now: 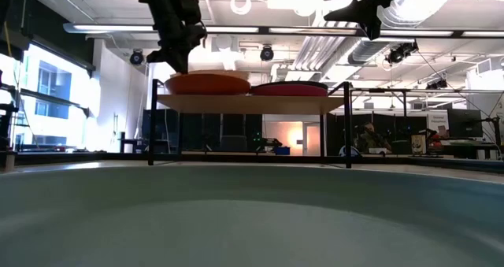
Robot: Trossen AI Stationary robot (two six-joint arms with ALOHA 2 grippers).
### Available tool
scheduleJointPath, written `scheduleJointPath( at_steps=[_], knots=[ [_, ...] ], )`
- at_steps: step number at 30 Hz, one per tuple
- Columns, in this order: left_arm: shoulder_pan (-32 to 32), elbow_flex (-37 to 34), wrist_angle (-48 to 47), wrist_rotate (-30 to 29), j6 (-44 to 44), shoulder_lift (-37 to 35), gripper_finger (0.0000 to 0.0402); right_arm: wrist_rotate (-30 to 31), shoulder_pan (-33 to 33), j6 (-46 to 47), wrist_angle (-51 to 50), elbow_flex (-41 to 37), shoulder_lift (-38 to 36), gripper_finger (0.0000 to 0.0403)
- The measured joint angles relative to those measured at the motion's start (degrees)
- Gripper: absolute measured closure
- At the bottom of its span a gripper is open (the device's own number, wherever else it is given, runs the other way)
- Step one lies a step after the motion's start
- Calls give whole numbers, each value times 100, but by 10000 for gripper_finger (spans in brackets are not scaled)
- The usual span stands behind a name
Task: Place and stack plates onto a shelf
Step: Stack the light orange plate on top of the orange plate on the shelf, then stack the light pink plate on top of the black plate on the shelf
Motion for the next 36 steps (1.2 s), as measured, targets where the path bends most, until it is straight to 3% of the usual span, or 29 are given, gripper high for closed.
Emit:
scheduleJointPath(
  at_steps=[8,20,28,31,36],
  knots=[
    [0,0,13,-1,2,0,357,0,0,2,0,0,0,245],
    [31,-1,96,-63,176,-29,268,-2,0,13,0,0,0,245],
    [195,-39,894,247,85,-639,248,-4,0,124,0,0,0,245],
    [49,-505,1752,643,-88,-1187,248,-6,0,126,35,0,0,245],
    [-504,-2214,3751,754,-619,-2492,248,-4,0,114,239,-1,0,245]
  ],
)
